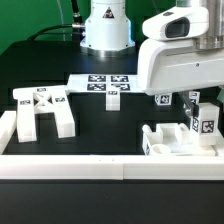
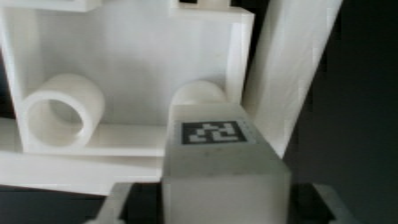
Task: Assemble chair
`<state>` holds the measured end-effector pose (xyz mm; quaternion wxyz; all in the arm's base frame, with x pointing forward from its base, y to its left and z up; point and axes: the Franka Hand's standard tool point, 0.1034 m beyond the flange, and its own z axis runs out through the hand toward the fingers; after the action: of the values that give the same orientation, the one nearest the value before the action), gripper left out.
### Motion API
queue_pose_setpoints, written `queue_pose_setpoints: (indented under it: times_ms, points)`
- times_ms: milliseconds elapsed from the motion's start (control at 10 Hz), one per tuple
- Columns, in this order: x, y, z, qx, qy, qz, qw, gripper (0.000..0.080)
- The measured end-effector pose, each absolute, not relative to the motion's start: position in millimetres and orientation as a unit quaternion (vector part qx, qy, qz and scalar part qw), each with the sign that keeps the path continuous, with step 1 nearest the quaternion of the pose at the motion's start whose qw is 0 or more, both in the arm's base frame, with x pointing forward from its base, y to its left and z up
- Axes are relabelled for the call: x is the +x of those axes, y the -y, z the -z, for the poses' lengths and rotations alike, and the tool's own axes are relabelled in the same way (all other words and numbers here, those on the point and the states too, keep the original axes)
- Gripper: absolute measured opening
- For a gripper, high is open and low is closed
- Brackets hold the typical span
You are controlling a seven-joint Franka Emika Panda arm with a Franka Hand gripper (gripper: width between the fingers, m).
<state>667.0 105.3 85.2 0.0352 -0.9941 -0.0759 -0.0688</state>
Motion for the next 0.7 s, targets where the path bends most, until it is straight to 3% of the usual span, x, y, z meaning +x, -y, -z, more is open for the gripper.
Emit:
queue_pose_setpoints:
  times_ms: [700]
  points:
    - [665.8,-110.5,-84.7,-0.974,-0.211,0.054,0.059,0.0292]
